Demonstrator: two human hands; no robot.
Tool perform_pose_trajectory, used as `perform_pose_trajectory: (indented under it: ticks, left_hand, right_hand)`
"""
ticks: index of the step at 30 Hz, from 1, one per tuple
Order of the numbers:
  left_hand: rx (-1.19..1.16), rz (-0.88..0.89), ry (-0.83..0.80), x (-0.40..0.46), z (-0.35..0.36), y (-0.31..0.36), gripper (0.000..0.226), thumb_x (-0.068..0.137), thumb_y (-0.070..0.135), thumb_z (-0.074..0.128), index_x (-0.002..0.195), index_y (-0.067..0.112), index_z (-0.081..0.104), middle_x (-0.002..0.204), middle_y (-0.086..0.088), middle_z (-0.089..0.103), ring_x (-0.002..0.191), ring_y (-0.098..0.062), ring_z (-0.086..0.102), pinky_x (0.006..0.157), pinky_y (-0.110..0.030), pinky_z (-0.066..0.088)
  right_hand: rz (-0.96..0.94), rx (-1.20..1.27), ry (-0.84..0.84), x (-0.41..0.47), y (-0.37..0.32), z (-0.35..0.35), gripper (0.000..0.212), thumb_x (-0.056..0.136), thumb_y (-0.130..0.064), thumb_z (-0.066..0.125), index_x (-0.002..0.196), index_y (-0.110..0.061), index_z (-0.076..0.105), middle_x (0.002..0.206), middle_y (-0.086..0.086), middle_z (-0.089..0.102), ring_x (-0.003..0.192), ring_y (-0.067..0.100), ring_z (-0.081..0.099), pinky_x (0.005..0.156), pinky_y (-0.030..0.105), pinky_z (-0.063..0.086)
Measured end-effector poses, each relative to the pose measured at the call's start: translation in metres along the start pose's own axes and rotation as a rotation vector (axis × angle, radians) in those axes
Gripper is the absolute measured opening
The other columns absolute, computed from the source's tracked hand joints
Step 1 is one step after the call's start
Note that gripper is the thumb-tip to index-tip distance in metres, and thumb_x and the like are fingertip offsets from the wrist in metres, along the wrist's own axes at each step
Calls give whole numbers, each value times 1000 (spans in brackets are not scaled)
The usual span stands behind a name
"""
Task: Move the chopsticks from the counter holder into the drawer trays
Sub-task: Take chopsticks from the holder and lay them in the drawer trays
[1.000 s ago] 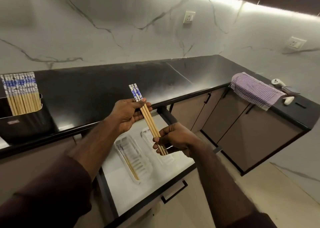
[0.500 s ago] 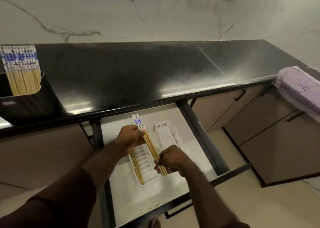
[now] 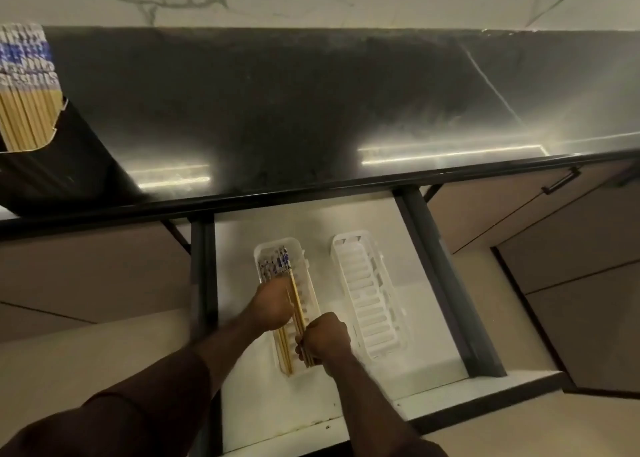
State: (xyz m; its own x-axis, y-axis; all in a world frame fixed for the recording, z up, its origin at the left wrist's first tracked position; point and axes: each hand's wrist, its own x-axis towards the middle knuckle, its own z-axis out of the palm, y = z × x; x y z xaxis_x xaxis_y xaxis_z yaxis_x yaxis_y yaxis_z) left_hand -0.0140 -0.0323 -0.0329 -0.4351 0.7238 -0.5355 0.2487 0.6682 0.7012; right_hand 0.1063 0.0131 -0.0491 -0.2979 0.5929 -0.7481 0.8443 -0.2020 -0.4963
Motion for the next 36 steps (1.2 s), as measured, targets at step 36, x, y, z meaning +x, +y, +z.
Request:
perform_pose_trajectory:
  ticks: [36]
  left_hand:
    - [966,112,-190,32,37,-23,30,96,15,50,122,4,61,132,-19,54,123,-32,48,102,-42,46]
  right_hand:
    - [-270,-562,146,12,21,44,31,97,-16,54,128,-12,54,121,6,62,105,19,62,90,29,51]
